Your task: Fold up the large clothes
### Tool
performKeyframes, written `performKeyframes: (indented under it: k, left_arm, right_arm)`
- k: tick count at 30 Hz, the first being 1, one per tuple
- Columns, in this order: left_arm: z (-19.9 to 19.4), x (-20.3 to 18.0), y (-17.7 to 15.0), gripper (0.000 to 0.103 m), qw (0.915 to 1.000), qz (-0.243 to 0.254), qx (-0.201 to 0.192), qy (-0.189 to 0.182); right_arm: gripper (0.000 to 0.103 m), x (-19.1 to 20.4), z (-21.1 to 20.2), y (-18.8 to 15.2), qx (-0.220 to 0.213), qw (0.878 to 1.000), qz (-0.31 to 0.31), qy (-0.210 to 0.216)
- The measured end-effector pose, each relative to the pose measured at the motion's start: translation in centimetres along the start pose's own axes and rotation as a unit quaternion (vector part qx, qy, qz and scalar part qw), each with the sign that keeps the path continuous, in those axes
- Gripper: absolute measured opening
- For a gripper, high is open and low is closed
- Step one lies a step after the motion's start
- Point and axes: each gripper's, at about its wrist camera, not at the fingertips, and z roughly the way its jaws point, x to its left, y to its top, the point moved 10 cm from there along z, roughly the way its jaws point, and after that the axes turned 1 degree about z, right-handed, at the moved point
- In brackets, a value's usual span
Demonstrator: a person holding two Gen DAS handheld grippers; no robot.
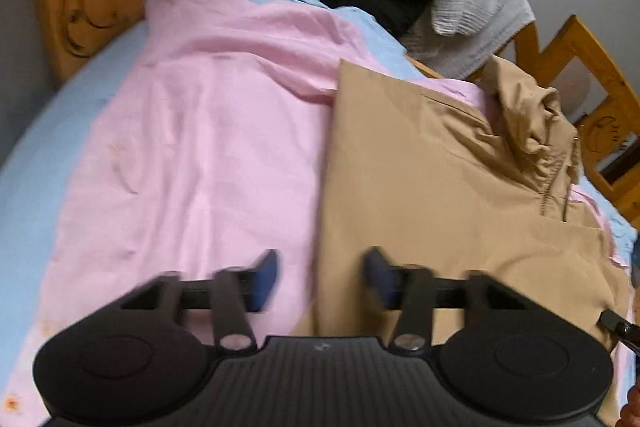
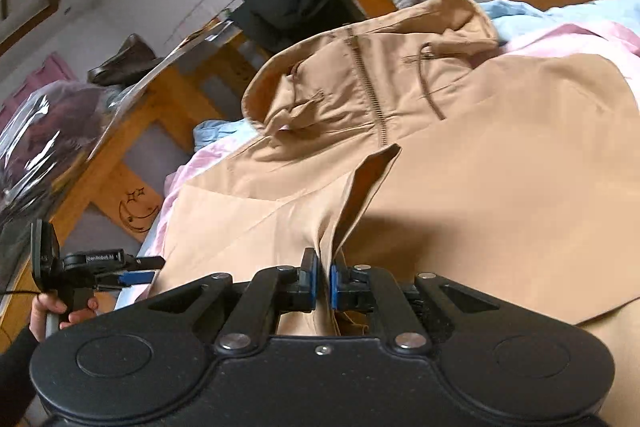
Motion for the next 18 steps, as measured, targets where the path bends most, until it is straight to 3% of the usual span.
performKeyframes:
  k: [3,5,6,12,15,18]
  left_arm:
    - [-0.4,-1.4,0.6,0.039,0.999,0.036,-0.022,0.012]
    - [-0.5,-2.0,0.9,0.057,0.9967,0.065,-0.034,0.036]
    - [-0.5,-2.4,1.1,0.058,0.9959,0.073,-0.039,0.037]
    - [-1.3,-2.1,0.6,0.059,0.9976,0.051,-0.048,0.004]
    - [-1.3,-1.6,0.1,0.058,0.9973,0.059,-0.043,0.003]
    - [-1.1,-2.4,-0.3,0.058,0.9953,0.087,-0.042,-0.002]
  right_arm:
    - [0.006,1.5,-2.2,1.8,-0.035,0.998,-0.047,-0.015]
    - [0.006,1.7,-3.8,3.4,-0.054,0.996,-0.063,-0.028]
    - [0.006,1.1,-4.0,4.0,-0.058,0.996,-0.061,-0.036]
    - [0.006,-5.6,-4.1,3.7,-0.055,0.993,-0.009,-0.107]
    - [0.006,-8.6,-4.6,3.0,-0.062,0.987,0.019,-0.145]
    - [0.006,-10.0,-5.8,2.7,-0.079,0.984,0.045,-0.156]
